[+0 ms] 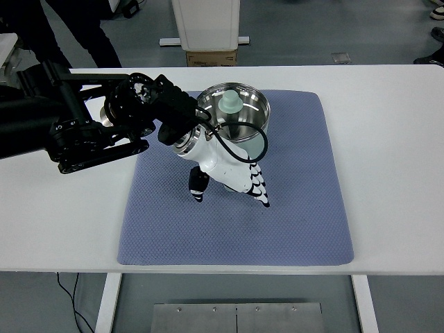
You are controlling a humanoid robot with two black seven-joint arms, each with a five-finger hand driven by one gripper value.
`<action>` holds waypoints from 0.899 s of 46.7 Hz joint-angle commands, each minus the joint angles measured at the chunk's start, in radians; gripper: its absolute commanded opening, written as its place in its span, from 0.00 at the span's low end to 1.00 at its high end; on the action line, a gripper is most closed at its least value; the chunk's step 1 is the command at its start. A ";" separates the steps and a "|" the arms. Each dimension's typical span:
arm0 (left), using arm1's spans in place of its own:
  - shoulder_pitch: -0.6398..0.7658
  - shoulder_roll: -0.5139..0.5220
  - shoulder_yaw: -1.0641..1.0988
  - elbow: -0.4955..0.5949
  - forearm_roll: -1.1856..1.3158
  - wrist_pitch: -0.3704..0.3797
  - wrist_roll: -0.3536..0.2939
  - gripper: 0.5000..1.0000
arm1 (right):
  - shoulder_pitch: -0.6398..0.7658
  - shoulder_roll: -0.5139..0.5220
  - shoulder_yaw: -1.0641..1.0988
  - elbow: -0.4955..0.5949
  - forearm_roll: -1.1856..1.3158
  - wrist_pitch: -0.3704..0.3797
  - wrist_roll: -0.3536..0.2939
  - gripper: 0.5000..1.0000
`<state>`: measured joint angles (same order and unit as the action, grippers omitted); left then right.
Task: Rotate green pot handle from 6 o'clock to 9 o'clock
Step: 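Push the handle with the left hand, rotating the pot's handle sideways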
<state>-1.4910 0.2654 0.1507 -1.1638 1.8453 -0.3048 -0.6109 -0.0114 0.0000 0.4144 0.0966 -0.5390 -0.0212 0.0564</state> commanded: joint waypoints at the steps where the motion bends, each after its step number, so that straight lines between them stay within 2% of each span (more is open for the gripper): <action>1: 0.000 -0.002 0.012 0.000 0.000 0.000 0.000 1.00 | -0.001 0.000 0.000 0.000 0.001 0.000 0.000 1.00; 42: -0.008 0.009 0.084 -0.010 0.006 -0.002 0.000 1.00 | 0.001 0.000 0.000 0.000 0.001 0.000 0.000 1.00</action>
<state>-1.4984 0.2726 0.2256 -1.1701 1.8507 -0.3067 -0.6109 -0.0114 0.0000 0.4144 0.0966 -0.5396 -0.0217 0.0567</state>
